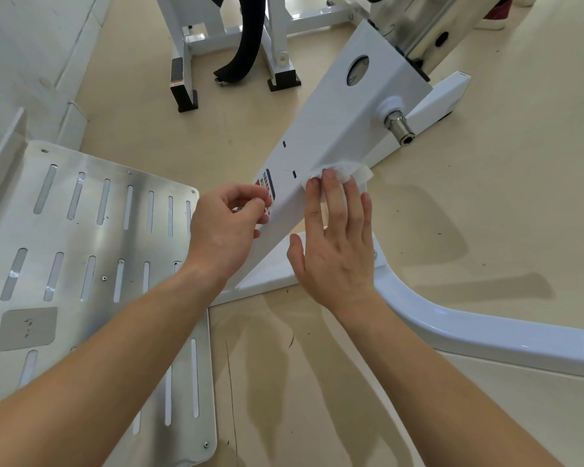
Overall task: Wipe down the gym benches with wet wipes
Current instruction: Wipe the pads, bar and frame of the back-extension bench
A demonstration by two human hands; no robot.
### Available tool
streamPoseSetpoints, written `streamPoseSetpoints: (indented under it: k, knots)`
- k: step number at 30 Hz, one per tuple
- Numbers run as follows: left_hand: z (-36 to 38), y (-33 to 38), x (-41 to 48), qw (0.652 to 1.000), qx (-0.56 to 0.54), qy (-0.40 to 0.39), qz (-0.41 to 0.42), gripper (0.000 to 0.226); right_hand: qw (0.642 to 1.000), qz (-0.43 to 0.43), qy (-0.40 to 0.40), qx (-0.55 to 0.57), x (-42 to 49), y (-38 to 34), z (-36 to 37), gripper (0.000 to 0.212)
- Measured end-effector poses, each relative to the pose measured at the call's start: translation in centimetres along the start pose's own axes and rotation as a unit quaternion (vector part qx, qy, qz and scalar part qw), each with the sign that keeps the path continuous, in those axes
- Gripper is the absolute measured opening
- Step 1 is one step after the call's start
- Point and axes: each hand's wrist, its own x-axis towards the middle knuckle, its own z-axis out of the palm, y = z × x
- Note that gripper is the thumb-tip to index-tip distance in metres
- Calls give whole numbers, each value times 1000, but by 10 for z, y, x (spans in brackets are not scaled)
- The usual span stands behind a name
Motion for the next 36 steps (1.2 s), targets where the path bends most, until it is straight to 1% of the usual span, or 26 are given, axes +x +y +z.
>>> streamPoseSetpoints:
  k: [4, 7, 12, 15, 17, 20, 21, 24, 26, 28, 30, 32, 33, 34, 36]
  knots:
    - [1, 0, -2, 1000, 0, -1, -7, 21, 999, -25, -26, 18, 1, 6, 3, 82]
    - [2, 2, -1, 1000, -6, 6, -10, 22, 999, -42, -26, 17, 9, 21, 3, 85]
    - [6, 4, 1, 1000, -9, 4, -10, 23, 999, -24, -26, 6, 31, 43, -3, 83]
    - [7, 4, 1, 1000, -6, 3, -8, 23, 1000, -10, -21, 7, 34, 44, -4, 84]
    - [6, 4, 1, 1000, -5, 5, -7, 22, 999, -38, -34, 17, 24, 37, 1, 85]
    - [4, 3, 3, 1000, -4, 11, -6, 21, 991, -118, -66, 10, 5, 31, 6, 91]
    - [3, 3, 3, 1000, -4, 14, -5, 21, 990, -125, -60, 0, 7, 34, 2, 91]
    - [2, 4, 5, 1000, -6, 20, -6, 21, 996, -83, -17, -9, 43, 42, -19, 84]
    - [2, 6, 5, 1000, -3, 22, -7, 20, 997, -78, -1, 4, 60, 42, -26, 81]
    - [3, 8, 4, 1000, -5, 19, -4, 19, 993, -115, -33, 14, 52, 36, -20, 83]
    - [2, 9, 1, 1000, -9, 17, 0, 19, 979, -188, -80, 2, 26, 32, -5, 83]
    - [1, 8, -1, 1000, -7, 16, 4, 20, 963, -247, -102, -25, 11, 39, 4, 79]
    - [0, 8, -1, 1000, -3, 16, 4, 20, 963, -250, -96, -35, 13, 44, 4, 80]
    - [0, 8, -2, 1000, 2, 16, 4, 21, 969, -233, -80, -37, 19, 49, 0, 82]
    - [-3, 7, -2, 1000, 11, 20, 1, 22, 986, -162, -43, -25, 35, 55, -10, 85]
